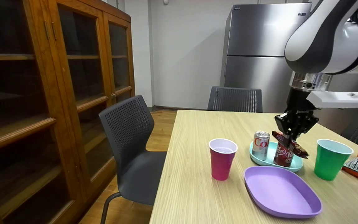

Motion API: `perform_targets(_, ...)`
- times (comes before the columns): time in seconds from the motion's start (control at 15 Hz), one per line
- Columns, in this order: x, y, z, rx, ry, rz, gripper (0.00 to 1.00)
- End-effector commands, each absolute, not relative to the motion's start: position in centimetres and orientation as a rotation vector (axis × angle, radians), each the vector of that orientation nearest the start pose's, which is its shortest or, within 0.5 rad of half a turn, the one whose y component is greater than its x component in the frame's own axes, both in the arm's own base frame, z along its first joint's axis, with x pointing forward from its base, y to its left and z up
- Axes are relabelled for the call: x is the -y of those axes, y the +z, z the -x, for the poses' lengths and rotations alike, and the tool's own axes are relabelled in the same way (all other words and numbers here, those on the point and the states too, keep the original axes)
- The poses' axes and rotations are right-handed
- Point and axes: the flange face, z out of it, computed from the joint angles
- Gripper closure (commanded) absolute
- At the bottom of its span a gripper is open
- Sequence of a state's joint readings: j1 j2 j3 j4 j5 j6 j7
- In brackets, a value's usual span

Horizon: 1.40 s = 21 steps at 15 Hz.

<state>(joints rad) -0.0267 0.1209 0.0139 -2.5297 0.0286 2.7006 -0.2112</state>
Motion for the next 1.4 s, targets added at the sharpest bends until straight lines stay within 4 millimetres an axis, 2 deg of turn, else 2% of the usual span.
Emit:
perform_targets(0.0, -1.8, 23.9, -44.4, 0.279, -0.039, 3.102, 0.97)
perform_targets(0.27, -3.8, 22.4, -42.8, 0.265, 0.024, 3.106, 0.97)
perform_targets(0.8, -5.4, 20.6, -40.3, 0.145, 0.085, 3.125, 0.97)
perform_targets(1.07, -7.4, 19.4, -39.6, 0.119, 0.124, 3.127, 0.97)
perform_targets(1.33, -10.0, 17.7, -39.7, 0.073, 0.158, 3.131, 0.97)
